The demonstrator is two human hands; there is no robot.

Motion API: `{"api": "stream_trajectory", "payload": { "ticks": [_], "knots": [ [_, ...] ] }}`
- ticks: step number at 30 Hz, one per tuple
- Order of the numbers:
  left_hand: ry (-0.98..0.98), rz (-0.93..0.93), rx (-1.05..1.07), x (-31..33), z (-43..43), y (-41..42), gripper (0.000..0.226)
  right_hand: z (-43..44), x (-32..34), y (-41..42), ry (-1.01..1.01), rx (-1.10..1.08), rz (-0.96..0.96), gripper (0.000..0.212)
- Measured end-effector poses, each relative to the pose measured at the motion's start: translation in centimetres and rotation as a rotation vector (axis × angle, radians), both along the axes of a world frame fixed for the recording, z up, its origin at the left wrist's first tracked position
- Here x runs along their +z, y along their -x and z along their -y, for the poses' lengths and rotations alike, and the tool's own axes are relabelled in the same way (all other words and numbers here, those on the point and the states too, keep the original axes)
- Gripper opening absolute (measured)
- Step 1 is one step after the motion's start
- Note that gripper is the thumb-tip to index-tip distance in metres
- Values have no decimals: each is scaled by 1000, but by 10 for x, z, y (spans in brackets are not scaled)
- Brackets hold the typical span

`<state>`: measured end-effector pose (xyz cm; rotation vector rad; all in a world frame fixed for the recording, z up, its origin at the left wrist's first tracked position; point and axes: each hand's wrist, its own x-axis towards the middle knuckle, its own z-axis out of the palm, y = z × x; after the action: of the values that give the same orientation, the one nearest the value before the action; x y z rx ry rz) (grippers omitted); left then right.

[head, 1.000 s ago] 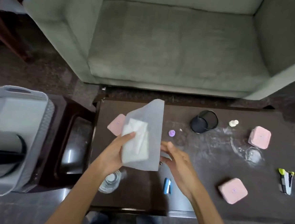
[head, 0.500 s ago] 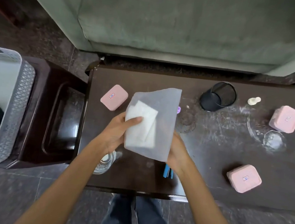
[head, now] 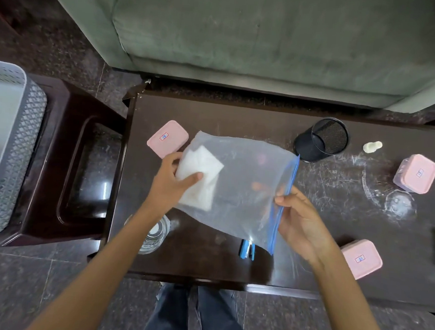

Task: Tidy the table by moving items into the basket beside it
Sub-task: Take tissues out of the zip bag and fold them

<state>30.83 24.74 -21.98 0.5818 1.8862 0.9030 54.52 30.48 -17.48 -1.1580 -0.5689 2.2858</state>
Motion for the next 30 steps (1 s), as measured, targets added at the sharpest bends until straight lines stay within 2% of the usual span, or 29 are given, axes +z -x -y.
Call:
{"api": "stream_trajectory", "payload": {
  "ticks": [2, 5, 7, 9, 11, 12, 14, 16, 18, 21, 24, 28, 30],
  "knots": [
    [53, -42, -47, 2, 1, -6, 73, -2, -2, 7, -19, -36, 13, 26],
    [28, -156, -24, 19, 2, -19, 53, -4, -8, 23, -45, -44, 102, 18],
    [-32, -99, -43, 32, 5, -34, 30, -3, -13, 33, -72, -17, 148, 17],
    [-99, -7, -70, 43, 9, -51, 19, -1, -14, 39, -128, 27, 162, 17],
    [-136, 77, -75, 51, 12, -65, 14, 0, -11, 41, -186, 91, 174, 9],
    [-133, 93, -76, 51, 12, -70, 14, 1, -9, 43, -197, 110, 176, 13],
    [-89, 76, -67, 47, 12, -73, 14, 1, -8, 44, -188, 130, 191, 34],
    [-25, 38, -26, 43, 10, -70, 10, 3, -8, 49, -189, 109, 246, 27],
    [-7, 57, 45, 41, 9, -67, 12, 4, -9, 51, -233, 27, 381, 13],
    [-18, 87, 179, 43, 10, -63, 13, 2, -12, 46, -381, -30, 613, 15],
    [-16, 29, 286, 44, 16, -57, 19, 1, -16, 36, -578, 35, 858, 27],
    [-61, -65, 294, 43, 25, -58, 18, 2, -24, 27, -835, 240, 1177, 20],
    [-106, -95, 266, 44, 27, -62, 19, 1, -25, 27, -847, 355, 1191, 30]
  ]
}}
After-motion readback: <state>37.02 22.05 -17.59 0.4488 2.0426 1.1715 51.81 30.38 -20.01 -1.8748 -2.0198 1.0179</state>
